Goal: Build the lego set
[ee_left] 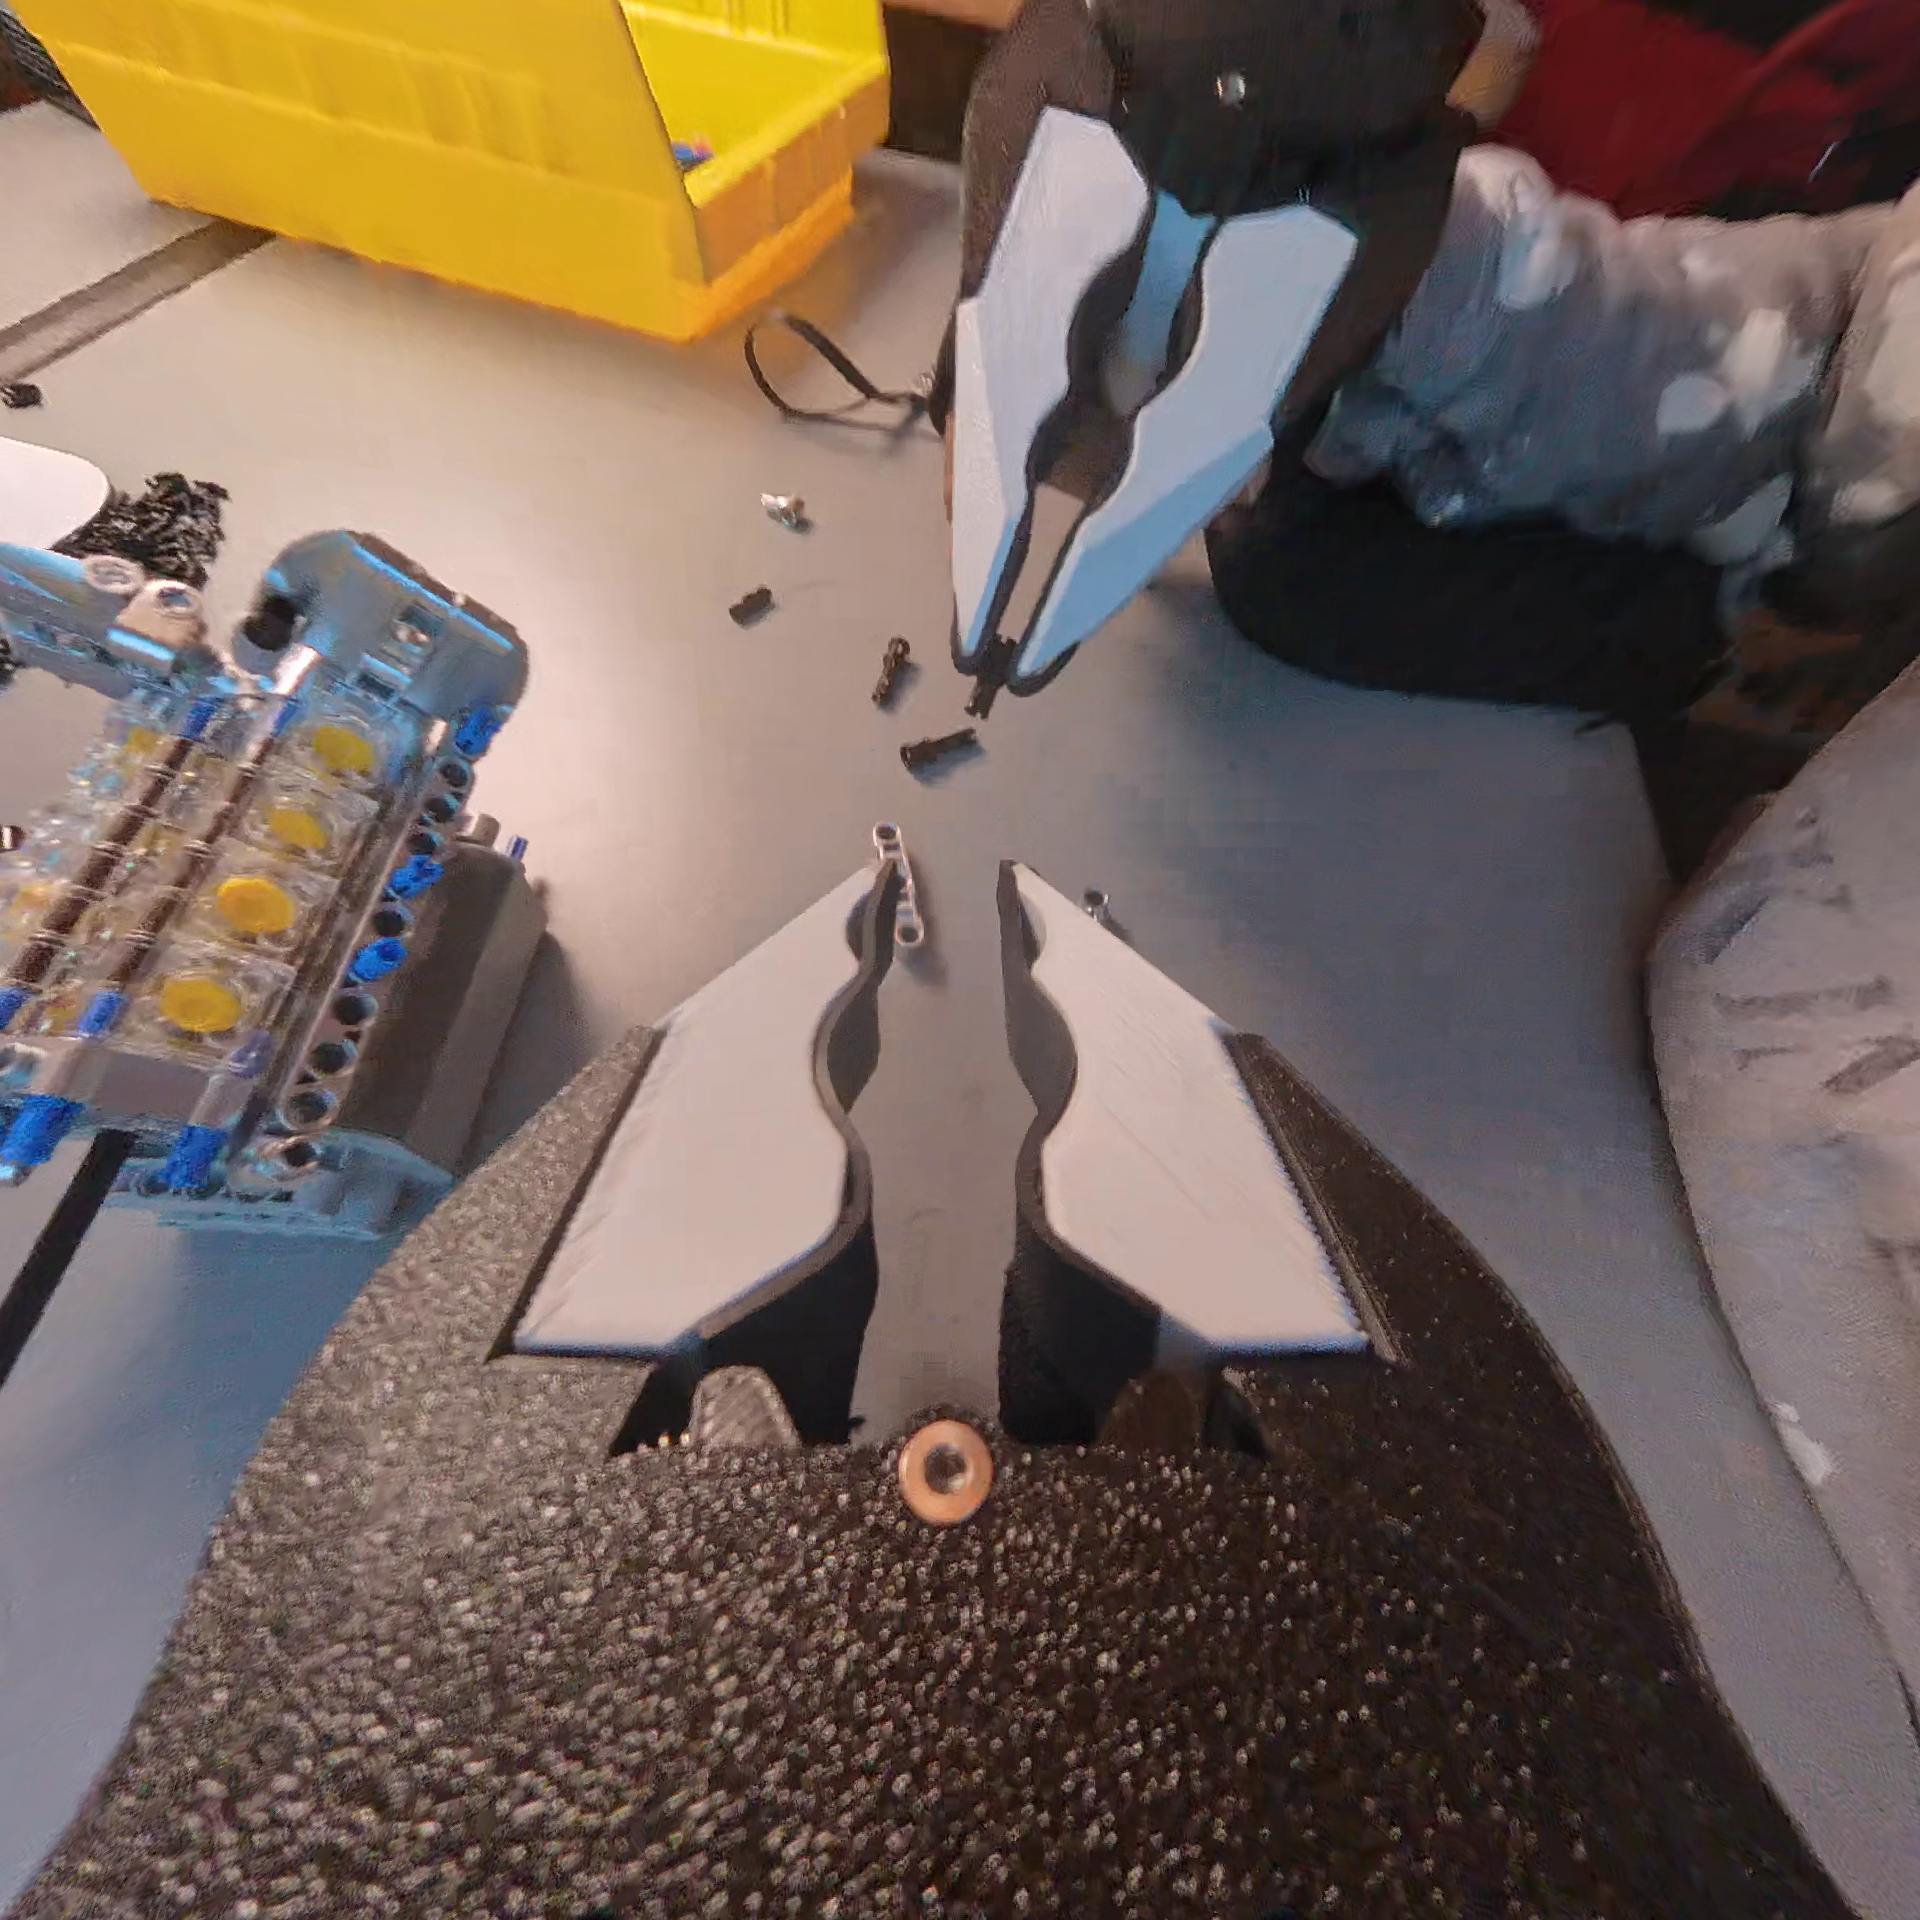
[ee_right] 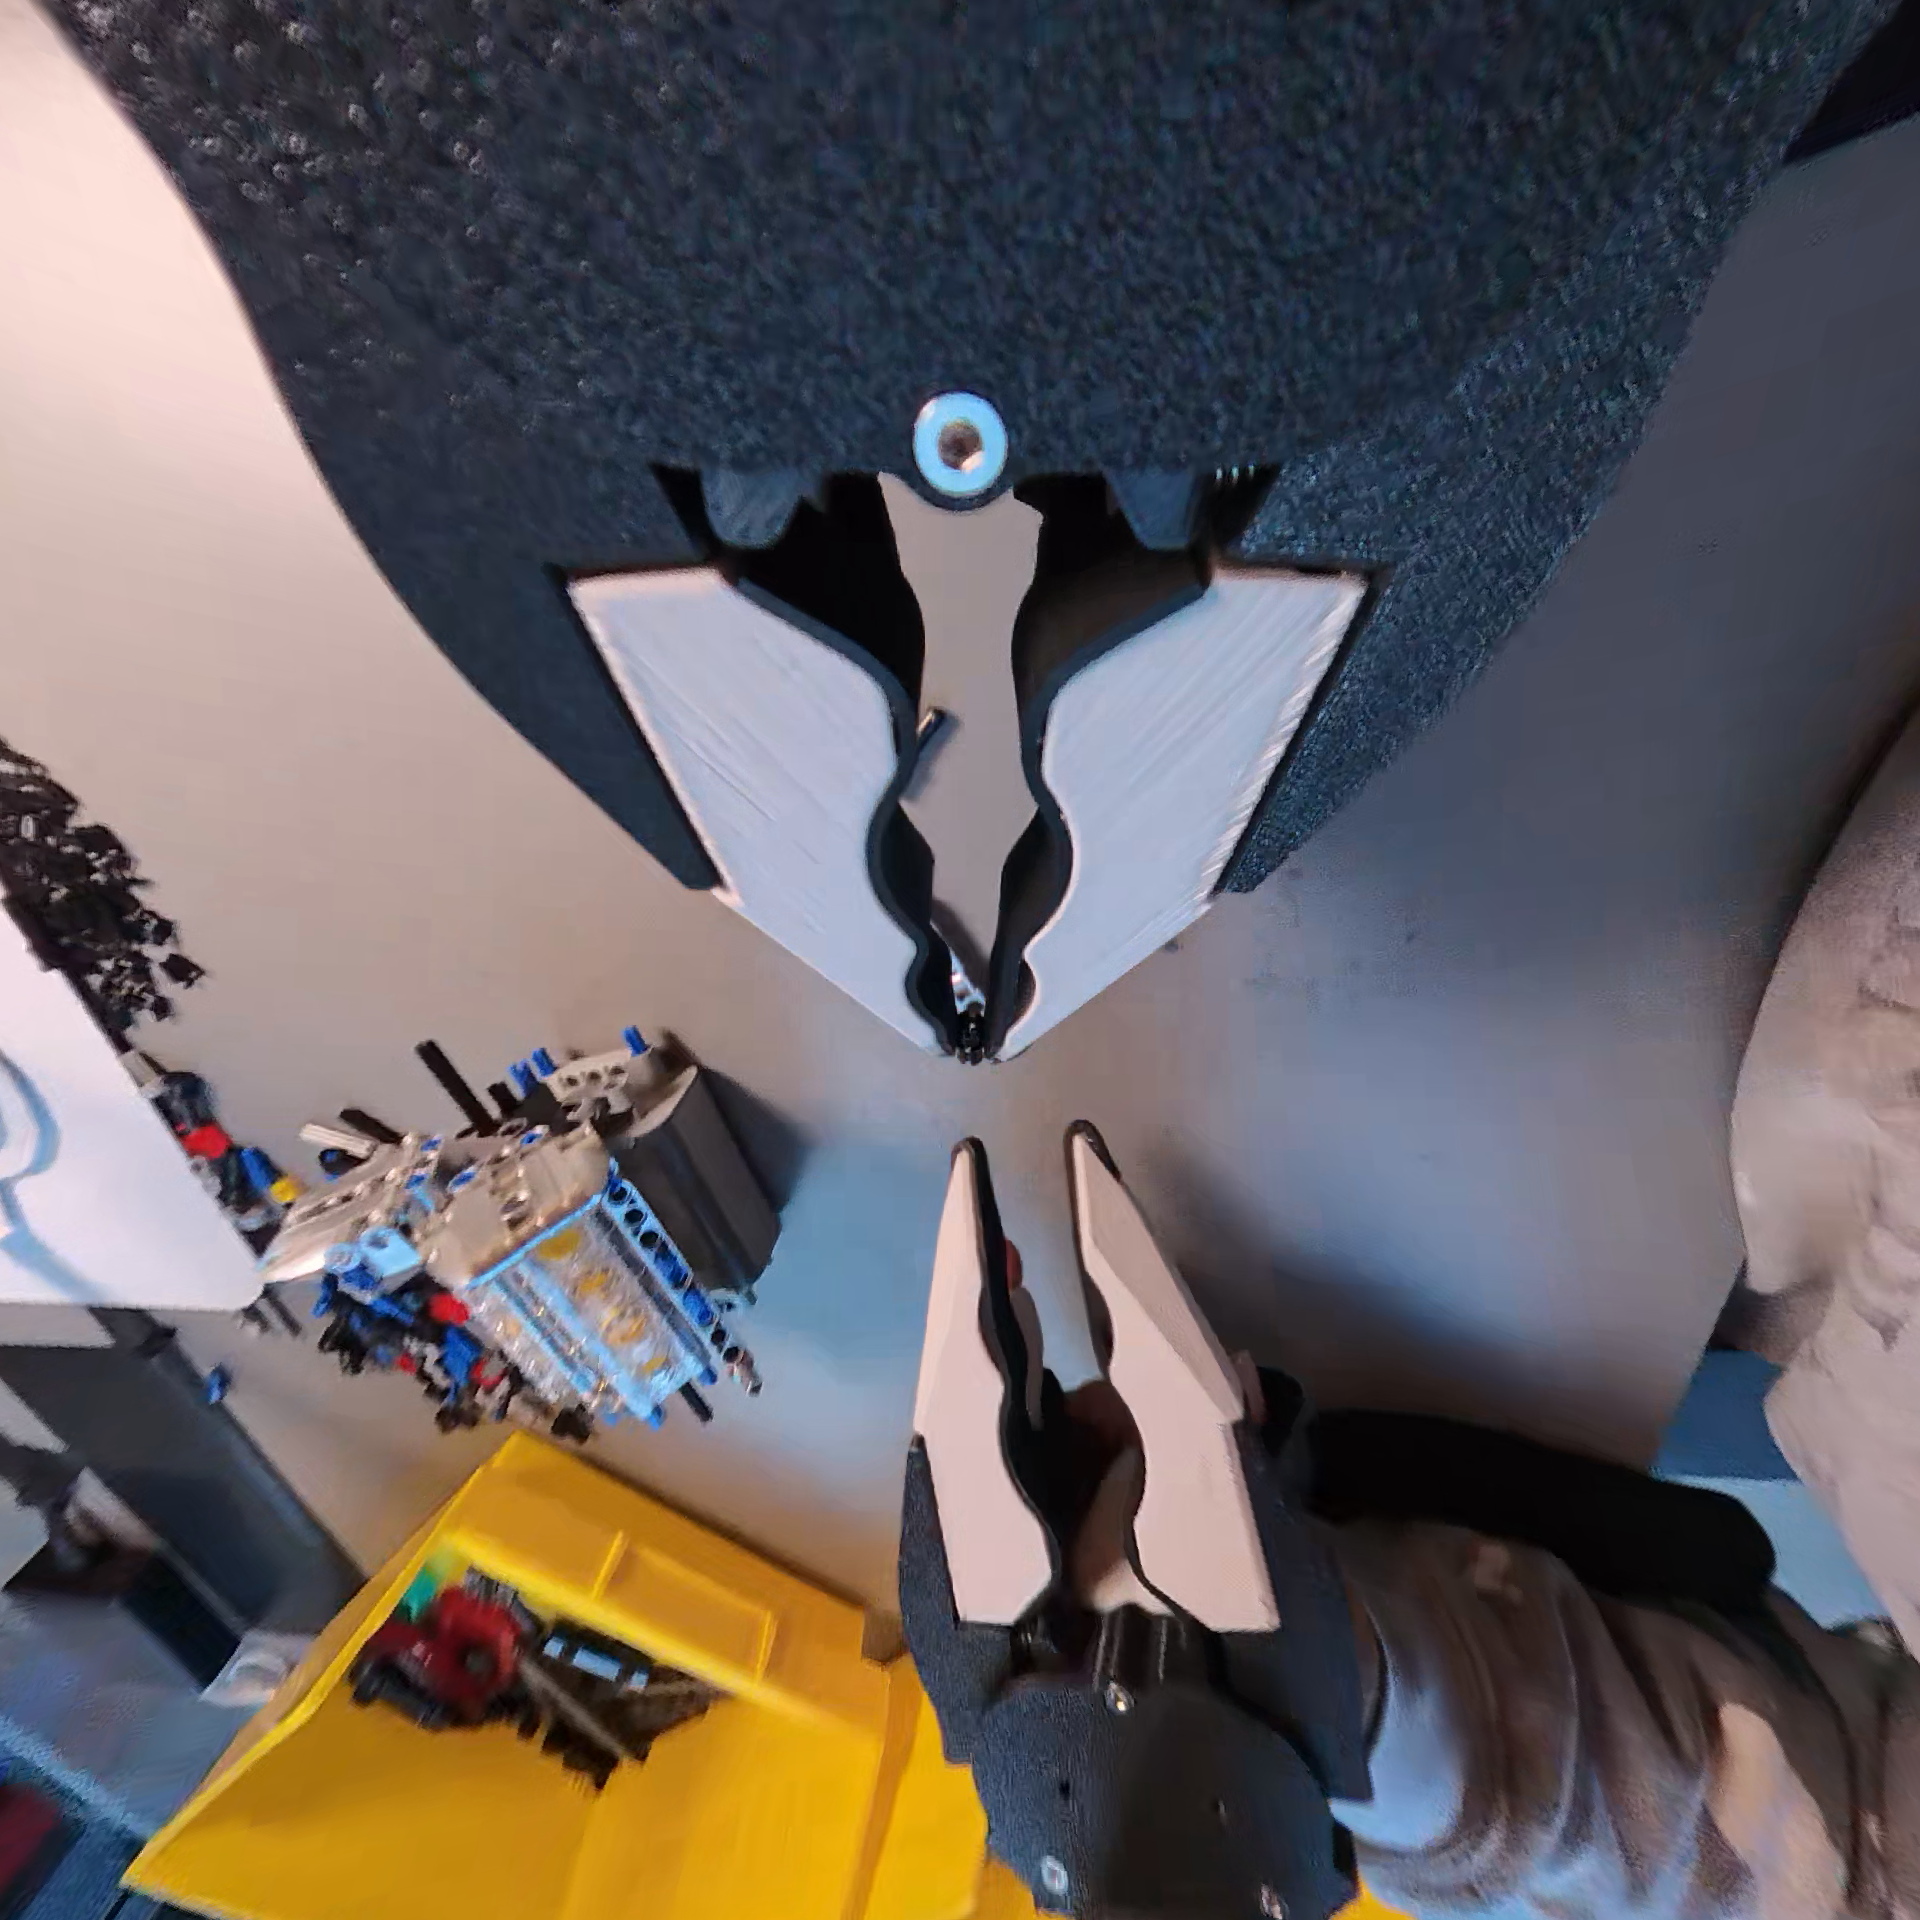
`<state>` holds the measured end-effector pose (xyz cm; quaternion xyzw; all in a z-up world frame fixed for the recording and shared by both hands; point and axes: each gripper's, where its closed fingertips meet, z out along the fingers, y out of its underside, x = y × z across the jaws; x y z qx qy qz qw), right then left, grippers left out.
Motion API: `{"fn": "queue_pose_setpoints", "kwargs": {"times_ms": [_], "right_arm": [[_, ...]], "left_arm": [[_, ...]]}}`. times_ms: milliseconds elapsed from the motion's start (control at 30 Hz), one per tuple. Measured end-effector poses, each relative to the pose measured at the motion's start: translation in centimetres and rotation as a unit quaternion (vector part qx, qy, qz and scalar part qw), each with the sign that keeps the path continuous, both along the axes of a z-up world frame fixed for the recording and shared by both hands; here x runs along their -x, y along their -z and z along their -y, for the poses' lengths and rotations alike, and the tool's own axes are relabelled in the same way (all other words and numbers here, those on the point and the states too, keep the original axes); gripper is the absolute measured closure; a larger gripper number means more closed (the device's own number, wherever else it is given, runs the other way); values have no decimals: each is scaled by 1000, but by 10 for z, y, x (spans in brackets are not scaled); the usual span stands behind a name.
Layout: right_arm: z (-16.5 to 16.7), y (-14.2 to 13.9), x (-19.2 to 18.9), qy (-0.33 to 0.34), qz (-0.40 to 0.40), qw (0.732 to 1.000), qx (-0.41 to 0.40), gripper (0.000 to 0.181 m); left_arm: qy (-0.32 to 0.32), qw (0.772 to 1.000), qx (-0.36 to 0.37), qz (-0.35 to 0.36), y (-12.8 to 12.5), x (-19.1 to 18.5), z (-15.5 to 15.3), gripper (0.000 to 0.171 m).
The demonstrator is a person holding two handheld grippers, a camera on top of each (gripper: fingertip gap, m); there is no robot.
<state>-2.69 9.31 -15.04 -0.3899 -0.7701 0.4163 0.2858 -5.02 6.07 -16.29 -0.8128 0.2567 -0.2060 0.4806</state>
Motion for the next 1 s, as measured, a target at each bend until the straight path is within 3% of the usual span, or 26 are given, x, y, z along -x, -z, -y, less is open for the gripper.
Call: {"fn": "queue_pose_setpoints", "kwargs": {"times_ms": [133,433,1000], "right_arm": [[-3,18,-8,-6,51,998,-25,177],[4,26,-12,-24,79,996,-34,177],[27,51,-29,-85,150,978,-114,177]], "left_arm": [[32,998,27,-45,18,-16,7,151],[50,993,61,-86,37,-34,13,151],[63,987,65,-134,48,-48,8,166]]}}
